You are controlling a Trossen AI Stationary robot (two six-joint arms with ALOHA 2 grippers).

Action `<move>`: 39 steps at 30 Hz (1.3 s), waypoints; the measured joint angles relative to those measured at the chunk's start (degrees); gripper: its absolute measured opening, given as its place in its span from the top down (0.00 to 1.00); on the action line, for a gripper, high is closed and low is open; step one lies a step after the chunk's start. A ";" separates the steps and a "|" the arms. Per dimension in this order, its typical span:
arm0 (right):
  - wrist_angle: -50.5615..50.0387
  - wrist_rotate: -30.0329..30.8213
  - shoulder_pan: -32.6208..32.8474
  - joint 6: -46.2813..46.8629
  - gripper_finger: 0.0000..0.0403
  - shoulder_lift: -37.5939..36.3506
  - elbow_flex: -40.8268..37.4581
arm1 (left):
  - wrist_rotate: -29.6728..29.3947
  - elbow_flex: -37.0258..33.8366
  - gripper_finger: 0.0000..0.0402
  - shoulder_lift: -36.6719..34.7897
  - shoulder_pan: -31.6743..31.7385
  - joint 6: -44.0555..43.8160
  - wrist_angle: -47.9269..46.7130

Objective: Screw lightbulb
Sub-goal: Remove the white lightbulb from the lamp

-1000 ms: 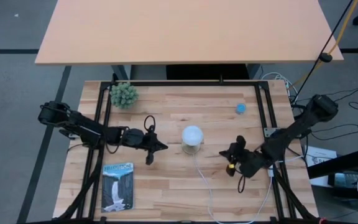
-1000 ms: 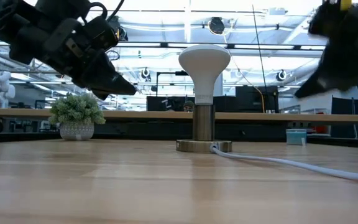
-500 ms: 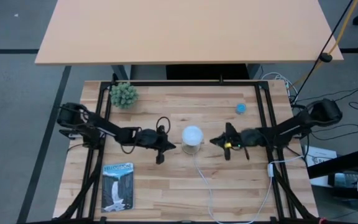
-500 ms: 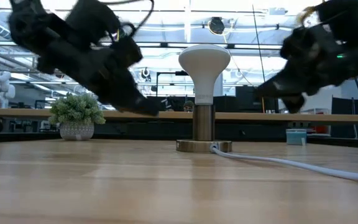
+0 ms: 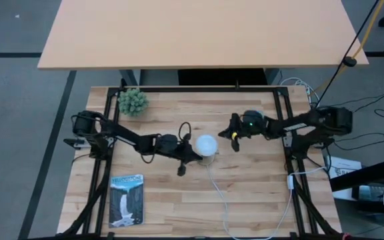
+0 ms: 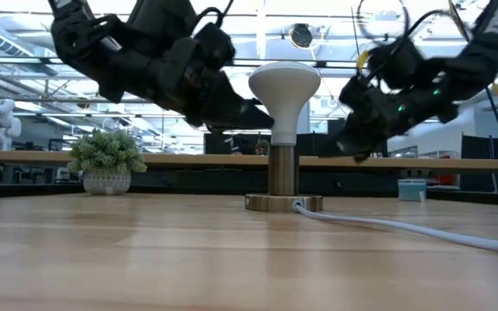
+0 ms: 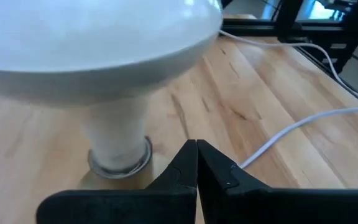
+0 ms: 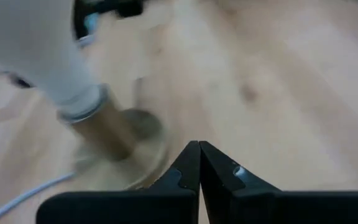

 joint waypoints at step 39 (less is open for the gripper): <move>4.38 24.52 27.06 8.79 1.00 6.56 8.00 | 8.20 4.29 1.00 3.55 11.33 4.07 0.11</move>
